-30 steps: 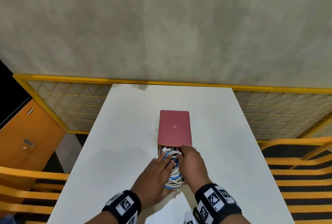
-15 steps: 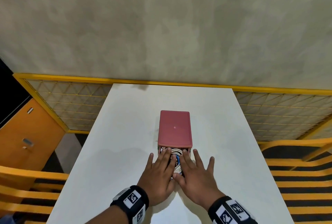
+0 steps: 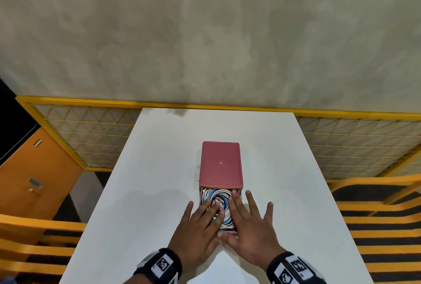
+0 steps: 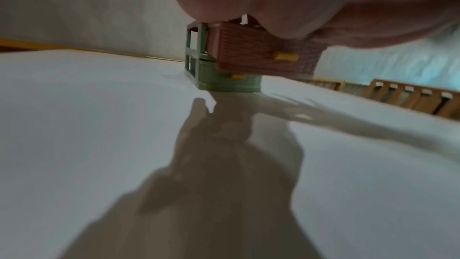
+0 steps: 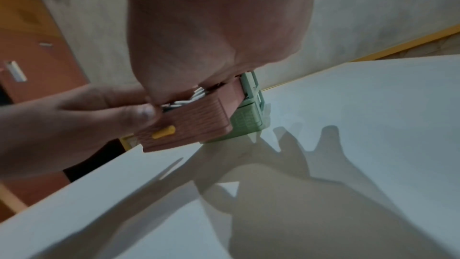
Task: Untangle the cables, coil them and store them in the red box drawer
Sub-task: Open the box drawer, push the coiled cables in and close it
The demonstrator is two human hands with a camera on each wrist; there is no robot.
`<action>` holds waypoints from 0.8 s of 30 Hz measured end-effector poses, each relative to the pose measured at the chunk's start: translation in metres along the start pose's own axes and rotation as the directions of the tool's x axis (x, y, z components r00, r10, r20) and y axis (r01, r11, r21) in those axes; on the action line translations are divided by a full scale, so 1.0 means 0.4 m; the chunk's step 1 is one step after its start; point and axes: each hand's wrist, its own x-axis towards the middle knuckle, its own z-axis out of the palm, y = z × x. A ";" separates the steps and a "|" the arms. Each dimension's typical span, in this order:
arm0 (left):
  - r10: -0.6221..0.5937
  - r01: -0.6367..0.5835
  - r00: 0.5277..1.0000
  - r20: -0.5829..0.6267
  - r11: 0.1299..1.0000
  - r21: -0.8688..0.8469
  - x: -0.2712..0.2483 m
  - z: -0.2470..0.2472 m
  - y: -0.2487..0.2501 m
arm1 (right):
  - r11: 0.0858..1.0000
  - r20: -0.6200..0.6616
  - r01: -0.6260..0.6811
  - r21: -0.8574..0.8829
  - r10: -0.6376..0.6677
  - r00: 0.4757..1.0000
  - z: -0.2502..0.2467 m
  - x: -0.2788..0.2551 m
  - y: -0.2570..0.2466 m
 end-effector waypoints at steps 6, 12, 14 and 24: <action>0.023 -0.034 0.993 0.113 0.995 0.097 0.014 -0.010 -0.008 | 1.000 0.061 -0.008 0.002 0.008 0.998 -0.015 0.016 -0.004; -0.135 0.133 0.965 0.226 0.991 0.024 0.025 -0.039 -0.024 | 0.995 0.094 -0.030 0.096 0.021 0.995 -0.016 0.022 0.018; -0.144 0.156 0.965 0.221 0.987 -0.039 0.038 -0.054 -0.028 | 0.989 0.108 -0.021 0.148 0.005 0.994 -0.020 0.027 0.035; -0.033 0.027 0.989 0.145 0.999 0.045 0.070 -0.056 -0.061 | 0.994 -0.068 0.072 0.077 -0.067 0.995 -0.047 0.064 0.043</action>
